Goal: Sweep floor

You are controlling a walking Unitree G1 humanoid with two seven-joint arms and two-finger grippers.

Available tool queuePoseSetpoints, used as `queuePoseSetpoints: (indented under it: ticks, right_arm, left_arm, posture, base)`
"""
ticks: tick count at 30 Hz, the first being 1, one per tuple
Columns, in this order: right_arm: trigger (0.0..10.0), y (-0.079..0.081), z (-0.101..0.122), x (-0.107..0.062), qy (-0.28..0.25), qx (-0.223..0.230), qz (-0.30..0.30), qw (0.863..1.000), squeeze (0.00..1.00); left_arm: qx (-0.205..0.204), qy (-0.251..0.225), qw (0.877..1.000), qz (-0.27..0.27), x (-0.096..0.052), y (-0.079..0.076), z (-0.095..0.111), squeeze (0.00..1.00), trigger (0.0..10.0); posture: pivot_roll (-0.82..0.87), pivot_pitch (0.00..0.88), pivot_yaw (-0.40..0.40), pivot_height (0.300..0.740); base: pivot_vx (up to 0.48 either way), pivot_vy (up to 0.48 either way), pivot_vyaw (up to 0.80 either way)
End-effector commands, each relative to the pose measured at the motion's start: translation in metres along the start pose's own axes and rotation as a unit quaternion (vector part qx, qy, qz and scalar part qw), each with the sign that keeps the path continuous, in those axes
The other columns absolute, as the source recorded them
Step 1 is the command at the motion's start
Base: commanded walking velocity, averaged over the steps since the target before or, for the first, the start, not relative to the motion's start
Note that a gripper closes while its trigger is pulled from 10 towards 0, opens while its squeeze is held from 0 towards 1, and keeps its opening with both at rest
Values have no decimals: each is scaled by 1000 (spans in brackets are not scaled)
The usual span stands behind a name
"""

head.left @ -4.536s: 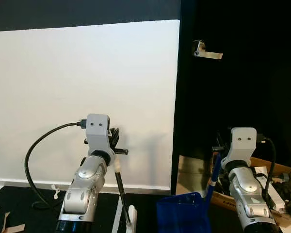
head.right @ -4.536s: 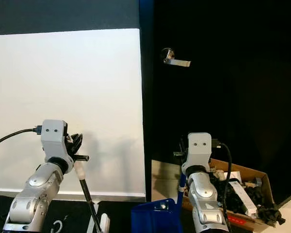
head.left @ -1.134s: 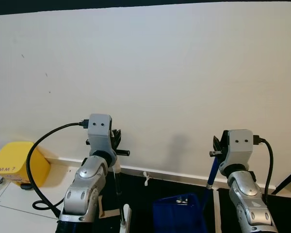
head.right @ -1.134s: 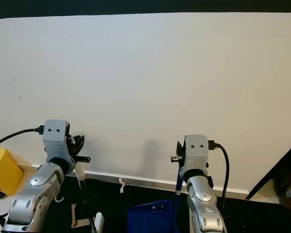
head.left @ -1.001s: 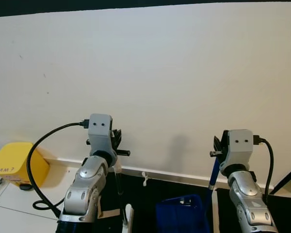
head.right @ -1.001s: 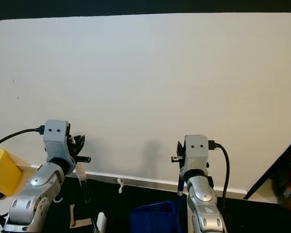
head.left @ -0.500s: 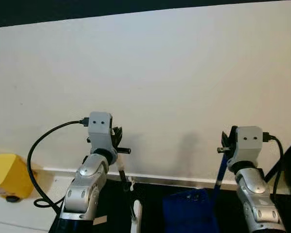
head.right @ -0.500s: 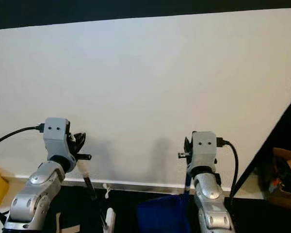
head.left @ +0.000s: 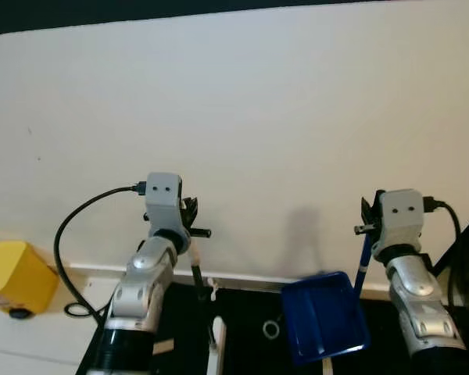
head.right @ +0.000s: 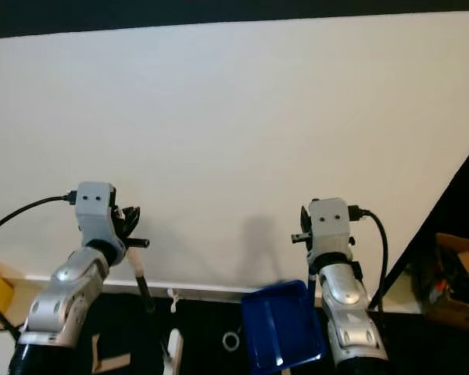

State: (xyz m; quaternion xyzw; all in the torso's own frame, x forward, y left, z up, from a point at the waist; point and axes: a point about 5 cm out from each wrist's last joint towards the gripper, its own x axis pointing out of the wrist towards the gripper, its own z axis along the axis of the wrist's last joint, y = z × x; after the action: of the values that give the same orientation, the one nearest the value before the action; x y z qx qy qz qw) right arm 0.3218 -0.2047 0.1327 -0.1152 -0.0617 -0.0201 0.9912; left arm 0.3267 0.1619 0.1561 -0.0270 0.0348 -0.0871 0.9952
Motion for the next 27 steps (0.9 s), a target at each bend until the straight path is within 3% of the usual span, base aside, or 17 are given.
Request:
queuePoseSetpoints:
  ticks: [1,10,17,20,27]
  right_arm:
    - [10000,-1,2,6,-9,-14,-4,1000,0]
    - [10000,-15,2,22,-2,-34,-25,999,0]
    - [10000,-26,11,31,-30,-30,-54,998,0]
    - [10000,-25,12,33,-38,-30,-53,997,0]
    - [10000,-16,5,36,-24,-41,-40,998,0]
  left_arm:
    - [19,-10,1000,12,4,12,6,0,10000]
    - [31,-21,999,18,24,23,18,0,10000]
    - [18,-19,1000,-11,36,18,23,0,10000]
    - [-12,-13,999,-33,40,13,24,0,10000]
    - [-14,-31,999,-33,48,12,27,0,10000]
  posture:
    - [7,185,105,740]
    - [27,225,111,740]
    - [46,253,118,740]
    - [60,272,122,740]
    - [73,302,121,740]
  base:
    - [0,0,0]
    - [0,0,0]
    - [0,0,0]
    - [0,0,0]
    - [0,0,0]
